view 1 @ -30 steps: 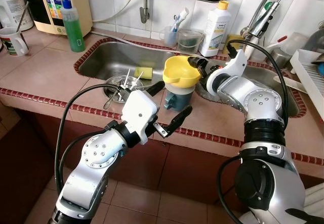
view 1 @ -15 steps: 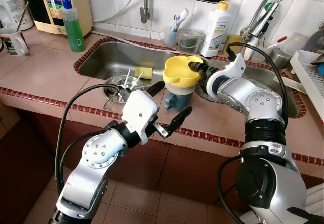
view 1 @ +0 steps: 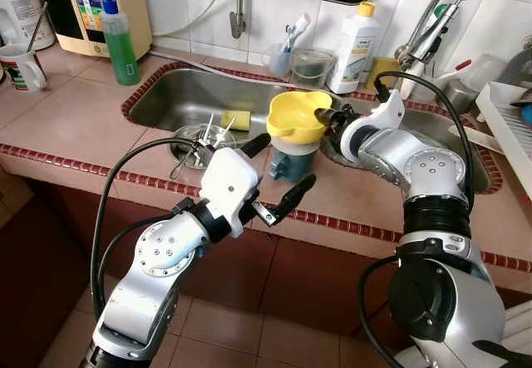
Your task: Kitchen organization
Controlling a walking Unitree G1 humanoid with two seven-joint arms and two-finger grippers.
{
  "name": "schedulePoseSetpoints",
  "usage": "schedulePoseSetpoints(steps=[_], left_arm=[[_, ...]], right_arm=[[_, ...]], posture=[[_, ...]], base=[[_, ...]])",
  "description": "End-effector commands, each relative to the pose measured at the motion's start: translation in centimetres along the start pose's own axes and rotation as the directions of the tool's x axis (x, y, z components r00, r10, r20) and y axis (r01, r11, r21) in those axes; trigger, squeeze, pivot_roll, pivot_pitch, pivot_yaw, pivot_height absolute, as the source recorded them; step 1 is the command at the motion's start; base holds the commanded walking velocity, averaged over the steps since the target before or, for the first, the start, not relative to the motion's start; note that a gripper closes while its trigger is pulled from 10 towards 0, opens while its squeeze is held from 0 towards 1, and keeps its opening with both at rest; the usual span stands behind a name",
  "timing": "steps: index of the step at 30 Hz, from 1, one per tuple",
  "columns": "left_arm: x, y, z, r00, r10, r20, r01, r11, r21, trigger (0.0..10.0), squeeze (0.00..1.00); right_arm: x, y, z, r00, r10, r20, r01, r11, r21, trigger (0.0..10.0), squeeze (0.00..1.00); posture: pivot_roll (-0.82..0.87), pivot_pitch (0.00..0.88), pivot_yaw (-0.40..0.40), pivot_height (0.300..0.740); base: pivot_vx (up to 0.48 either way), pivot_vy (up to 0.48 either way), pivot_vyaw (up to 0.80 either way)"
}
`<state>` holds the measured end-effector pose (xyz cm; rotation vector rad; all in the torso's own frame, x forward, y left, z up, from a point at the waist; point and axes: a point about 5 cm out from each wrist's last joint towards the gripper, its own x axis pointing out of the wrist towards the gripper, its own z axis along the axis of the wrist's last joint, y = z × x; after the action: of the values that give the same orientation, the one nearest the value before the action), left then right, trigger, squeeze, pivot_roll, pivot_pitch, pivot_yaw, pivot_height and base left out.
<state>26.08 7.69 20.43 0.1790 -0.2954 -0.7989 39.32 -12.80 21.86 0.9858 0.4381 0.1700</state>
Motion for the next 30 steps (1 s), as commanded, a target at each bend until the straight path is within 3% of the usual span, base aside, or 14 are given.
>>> schedulePoseSetpoints(steps=[1,25,30], left_arm=[[0.06,-0.15,0.58,1.0,0.002,0.019,-0.002,1.0,0.016,10.0,0.0],[0.06,-0.1,0.58,1.0,0.008,0.02,-0.008,1.0,0.015,10.0,0.0],[0.1,0.01,0.6,1.0,0.017,0.023,-0.017,1.0,0.009,10.0,0.0]], right_arm=[[-0.15,0.67,0.72,1.0,0.013,0.019,-0.013,1.0,-0.005,0.0,0.0],[-0.11,0.98,0.61,0.999,0.027,0.02,-0.027,1.0,-0.002,0.0,0.0],[-0.51,1.55,1.03,0.997,0.052,0.054,-0.05,0.998,-0.043,0.0,0.0]], posture=[[-0.04,0.0,-0.102,0.74],[-0.04,0.0,-0.104,0.74],[-0.04,0.0,-0.105,0.74]], base=[[0.0,0.0,0.0],[0.0,0.0,0.0],[0.0,0.0,0.0]])
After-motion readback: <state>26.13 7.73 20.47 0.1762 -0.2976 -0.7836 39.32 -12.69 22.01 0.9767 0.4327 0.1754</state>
